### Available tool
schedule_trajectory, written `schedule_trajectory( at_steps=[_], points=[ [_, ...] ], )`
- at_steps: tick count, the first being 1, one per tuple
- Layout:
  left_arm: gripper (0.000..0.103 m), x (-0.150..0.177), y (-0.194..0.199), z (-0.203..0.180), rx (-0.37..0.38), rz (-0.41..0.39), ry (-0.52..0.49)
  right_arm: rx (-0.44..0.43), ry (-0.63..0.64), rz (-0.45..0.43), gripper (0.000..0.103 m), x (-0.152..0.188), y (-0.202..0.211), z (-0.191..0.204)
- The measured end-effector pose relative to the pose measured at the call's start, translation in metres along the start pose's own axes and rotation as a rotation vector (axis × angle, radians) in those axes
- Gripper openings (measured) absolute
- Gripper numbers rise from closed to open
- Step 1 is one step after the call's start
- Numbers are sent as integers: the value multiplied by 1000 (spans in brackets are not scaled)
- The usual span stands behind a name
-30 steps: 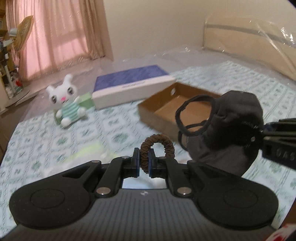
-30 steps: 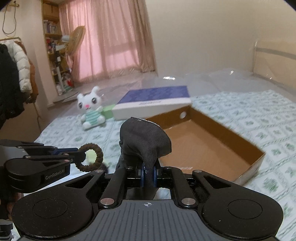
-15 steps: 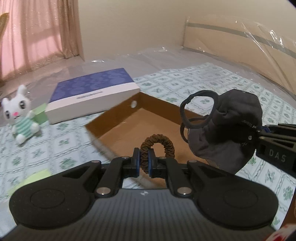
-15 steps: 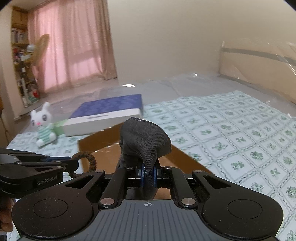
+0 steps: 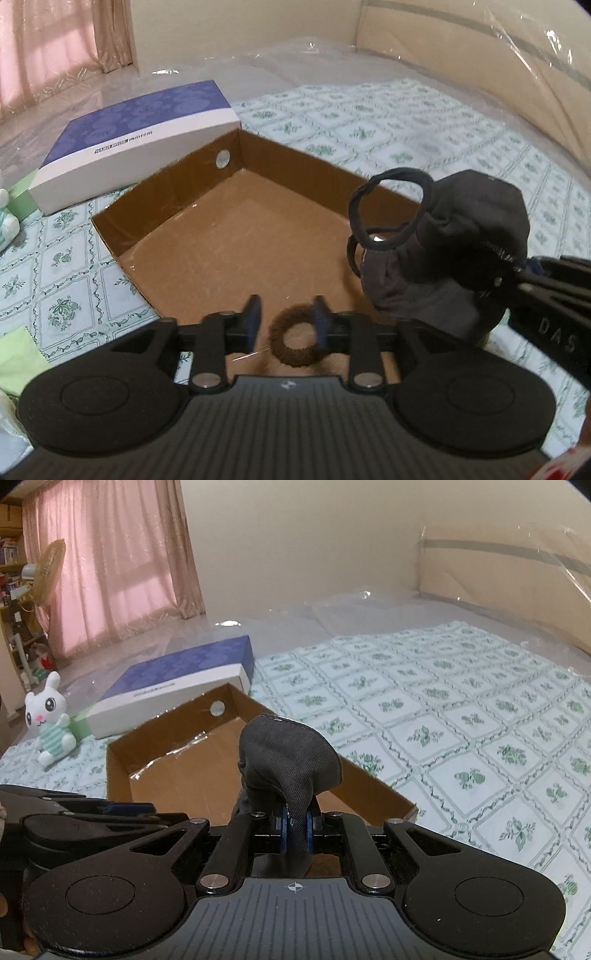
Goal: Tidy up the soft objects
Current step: 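Carry both items into the cardboard box and open both grippers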
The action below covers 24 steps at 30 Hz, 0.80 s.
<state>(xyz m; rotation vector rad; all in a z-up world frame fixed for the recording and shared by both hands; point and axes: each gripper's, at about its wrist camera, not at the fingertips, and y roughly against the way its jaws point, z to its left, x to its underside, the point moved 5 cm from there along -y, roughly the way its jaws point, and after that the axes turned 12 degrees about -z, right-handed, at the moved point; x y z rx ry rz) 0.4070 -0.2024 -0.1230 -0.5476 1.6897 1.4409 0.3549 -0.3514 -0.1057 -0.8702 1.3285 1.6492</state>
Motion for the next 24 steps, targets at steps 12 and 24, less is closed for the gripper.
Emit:
schedule_trajectory(
  at_steps=[12,24],
  points=[
    [40,6,4,14,-27,20,-17,-17,-66,-11,53,1,-12,0],
    [55,5,32,19,-21,1,-25,-33,-33,-15,69,0,10,7]
  ],
)
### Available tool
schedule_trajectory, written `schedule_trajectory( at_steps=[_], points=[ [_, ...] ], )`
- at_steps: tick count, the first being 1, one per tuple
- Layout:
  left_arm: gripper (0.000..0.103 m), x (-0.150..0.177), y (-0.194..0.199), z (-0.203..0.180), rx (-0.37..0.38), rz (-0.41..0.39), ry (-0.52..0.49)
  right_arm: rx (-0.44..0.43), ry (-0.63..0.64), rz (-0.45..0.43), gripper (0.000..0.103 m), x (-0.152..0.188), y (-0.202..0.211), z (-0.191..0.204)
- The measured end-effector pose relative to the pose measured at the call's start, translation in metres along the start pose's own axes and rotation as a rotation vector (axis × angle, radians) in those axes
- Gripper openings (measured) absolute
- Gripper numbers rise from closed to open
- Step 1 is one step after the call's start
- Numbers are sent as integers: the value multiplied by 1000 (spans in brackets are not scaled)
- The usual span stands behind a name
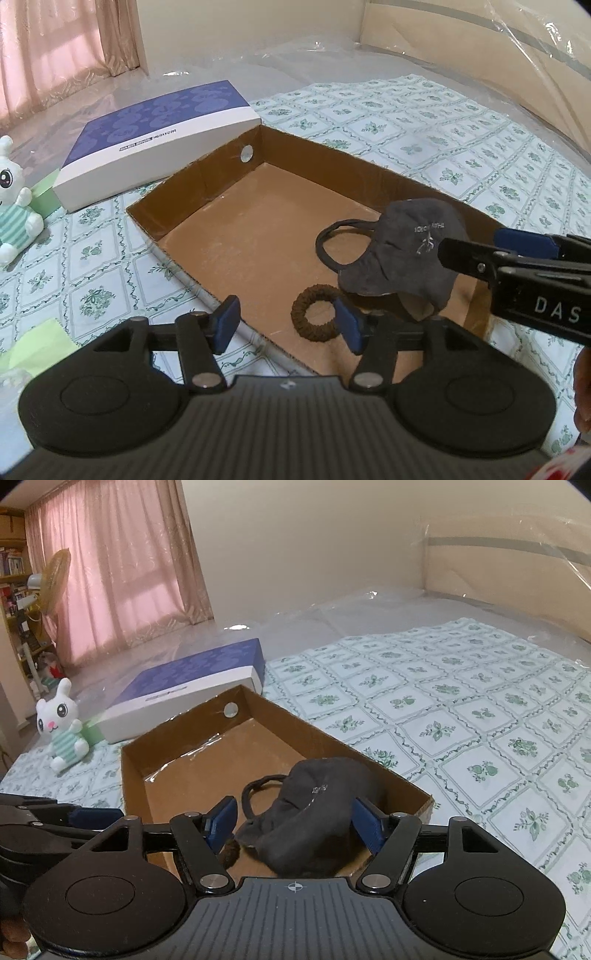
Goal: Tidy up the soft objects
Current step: 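Carry both items into the cardboard box and open both grippers, then move both tools back toward the plastic bag and blue mask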
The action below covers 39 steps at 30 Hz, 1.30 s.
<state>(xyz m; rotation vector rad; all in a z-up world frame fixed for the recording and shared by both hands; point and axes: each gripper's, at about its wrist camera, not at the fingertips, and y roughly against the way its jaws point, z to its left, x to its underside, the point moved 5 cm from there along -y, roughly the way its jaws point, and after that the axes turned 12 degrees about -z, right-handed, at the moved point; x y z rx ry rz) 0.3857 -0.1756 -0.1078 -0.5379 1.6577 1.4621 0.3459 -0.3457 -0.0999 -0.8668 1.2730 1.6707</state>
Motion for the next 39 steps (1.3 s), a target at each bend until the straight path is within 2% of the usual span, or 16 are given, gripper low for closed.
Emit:
schedule_trajectory(
  at_steps=[18,26,39],
  points=[
    [56,12,72,19,-17,-12,51,-28,-10,18,69,4,62,29],
    [58,30,124,42,-55,-26,89,-79,3,29,69,13,98,61],
    [62,79,228,89,-146,-52,144,-185,22,57,69,30,147,110]
  ],
)
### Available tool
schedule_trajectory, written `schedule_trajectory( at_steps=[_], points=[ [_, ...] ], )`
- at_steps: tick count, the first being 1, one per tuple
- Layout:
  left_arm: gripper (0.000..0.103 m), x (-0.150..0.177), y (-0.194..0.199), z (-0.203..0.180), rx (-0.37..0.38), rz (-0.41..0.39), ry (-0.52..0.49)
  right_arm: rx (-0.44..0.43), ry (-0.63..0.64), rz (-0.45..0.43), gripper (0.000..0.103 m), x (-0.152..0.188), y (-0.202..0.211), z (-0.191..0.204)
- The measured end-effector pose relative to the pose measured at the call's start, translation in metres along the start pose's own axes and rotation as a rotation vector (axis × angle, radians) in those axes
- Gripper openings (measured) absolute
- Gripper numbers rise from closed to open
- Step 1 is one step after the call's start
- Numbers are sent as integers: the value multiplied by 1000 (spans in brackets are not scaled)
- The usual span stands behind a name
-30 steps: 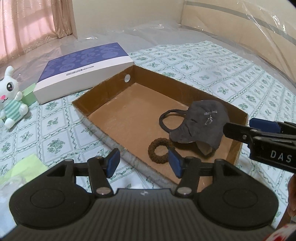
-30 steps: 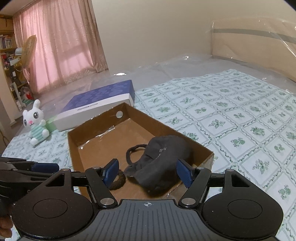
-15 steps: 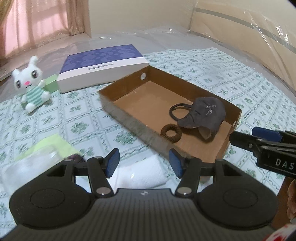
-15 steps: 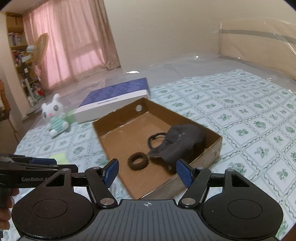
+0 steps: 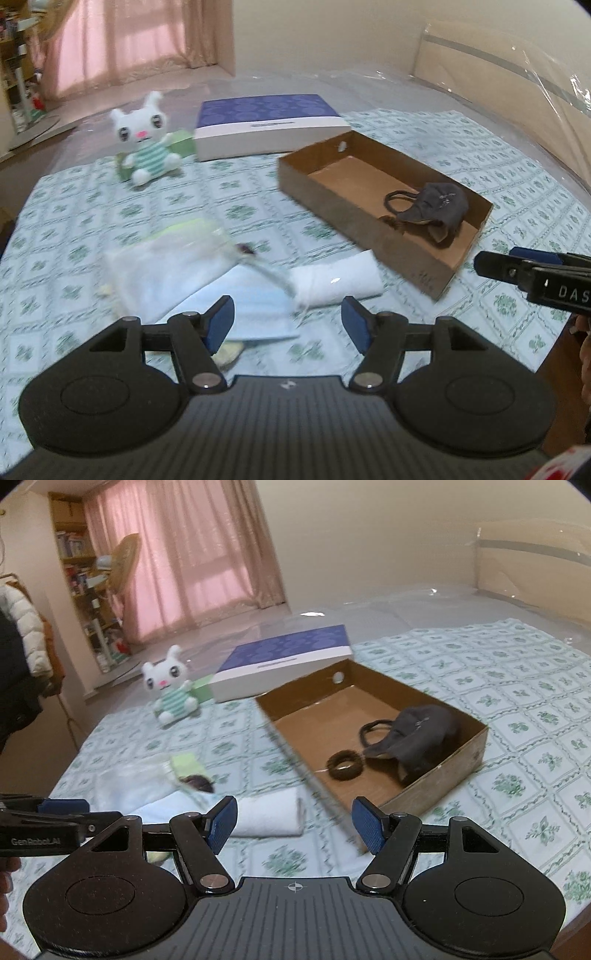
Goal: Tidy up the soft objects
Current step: 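Move both tools back toward the plastic bag and blue mask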
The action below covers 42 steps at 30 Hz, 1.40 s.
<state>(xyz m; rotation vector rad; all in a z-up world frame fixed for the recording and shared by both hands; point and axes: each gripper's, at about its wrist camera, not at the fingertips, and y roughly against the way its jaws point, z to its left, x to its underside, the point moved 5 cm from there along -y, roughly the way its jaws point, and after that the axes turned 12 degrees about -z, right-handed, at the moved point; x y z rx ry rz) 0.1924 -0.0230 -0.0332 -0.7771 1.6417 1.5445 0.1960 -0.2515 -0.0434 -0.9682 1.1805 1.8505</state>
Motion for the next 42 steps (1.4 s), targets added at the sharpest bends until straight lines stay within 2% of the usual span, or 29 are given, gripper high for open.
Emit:
schedule_trajectory(
  at_steps=[10,19,30,42],
  points=[
    [64,27,53,46,-114,-17,62,-77,16,45,69,25,9,36],
    [64,49,67,69,-175,-12,75,-148,49,93,69,44,-7,70],
    [64,55,40,77,-175,-17,22,-170,87,136,69,59,-46,86],
    [64,39,-20,81,-154,-47,-105,-146,80,152,69,55,-97,80]
  ],
)
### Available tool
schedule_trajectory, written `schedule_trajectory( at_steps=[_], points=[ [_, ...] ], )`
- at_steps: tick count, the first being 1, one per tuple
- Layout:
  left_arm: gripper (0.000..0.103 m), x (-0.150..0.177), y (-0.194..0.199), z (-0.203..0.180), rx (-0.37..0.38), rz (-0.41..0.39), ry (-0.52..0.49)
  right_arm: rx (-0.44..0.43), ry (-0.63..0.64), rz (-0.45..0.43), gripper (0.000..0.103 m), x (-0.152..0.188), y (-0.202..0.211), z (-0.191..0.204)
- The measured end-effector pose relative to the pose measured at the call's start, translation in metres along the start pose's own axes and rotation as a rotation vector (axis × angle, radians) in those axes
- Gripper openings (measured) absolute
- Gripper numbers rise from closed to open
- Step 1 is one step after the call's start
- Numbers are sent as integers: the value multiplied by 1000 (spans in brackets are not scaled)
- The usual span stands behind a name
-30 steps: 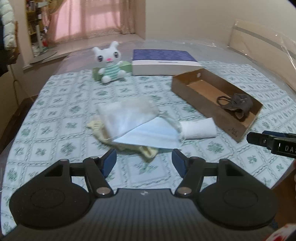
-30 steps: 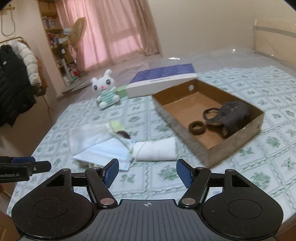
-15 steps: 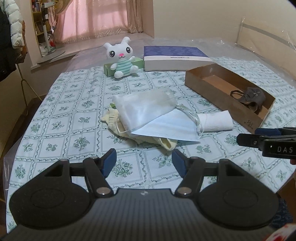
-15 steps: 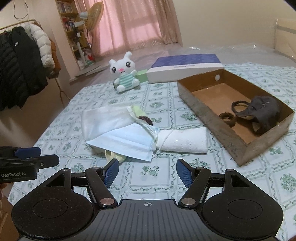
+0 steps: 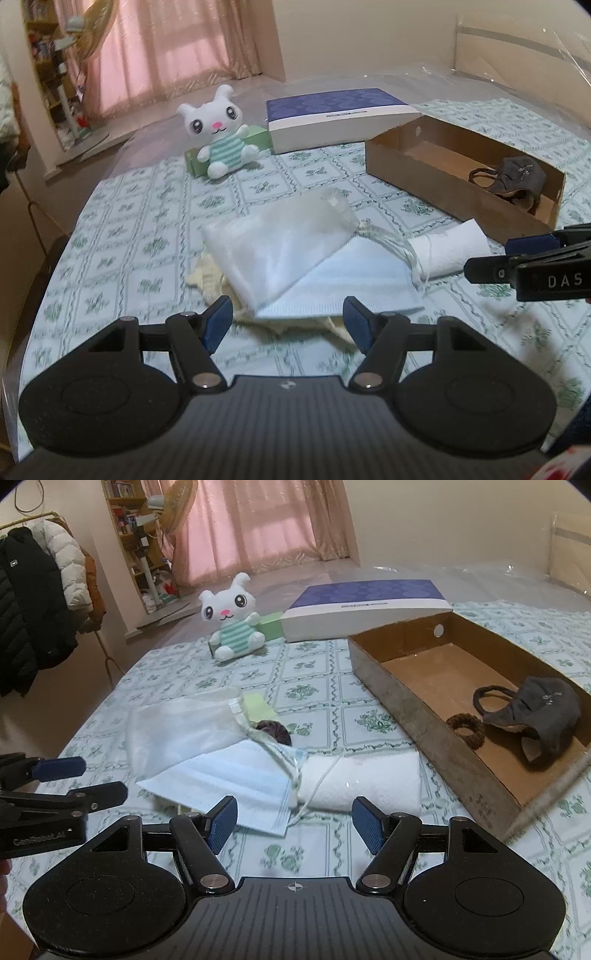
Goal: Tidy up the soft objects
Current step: 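Move both tools back toward the plastic bag and blue mask, then grasp the clear plastic bag with the left gripper while the right gripper grasps the blue mask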
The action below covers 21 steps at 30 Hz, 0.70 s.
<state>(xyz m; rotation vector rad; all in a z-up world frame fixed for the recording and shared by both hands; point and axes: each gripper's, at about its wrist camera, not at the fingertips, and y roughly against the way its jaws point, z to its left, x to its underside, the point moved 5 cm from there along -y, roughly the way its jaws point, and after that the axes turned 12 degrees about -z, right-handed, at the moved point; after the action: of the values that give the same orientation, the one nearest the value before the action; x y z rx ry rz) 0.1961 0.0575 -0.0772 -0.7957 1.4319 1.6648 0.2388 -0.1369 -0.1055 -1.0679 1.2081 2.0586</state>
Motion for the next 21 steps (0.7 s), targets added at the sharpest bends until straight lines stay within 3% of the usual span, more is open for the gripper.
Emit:
schedule_trajectory(
  at_steps=[10,17,21],
  points=[
    [69,-13,-65,-12,10,-45,-170,10,-41,-11,69,-13,-44,-13],
    [70,-4,-100,-21,16,-46,-279,28,-67,2,69,-9,-63,-24],
    [63,5,-115,-20,17,-36,-281,37,-74,19,69,-3,-70,-29]
  ],
)
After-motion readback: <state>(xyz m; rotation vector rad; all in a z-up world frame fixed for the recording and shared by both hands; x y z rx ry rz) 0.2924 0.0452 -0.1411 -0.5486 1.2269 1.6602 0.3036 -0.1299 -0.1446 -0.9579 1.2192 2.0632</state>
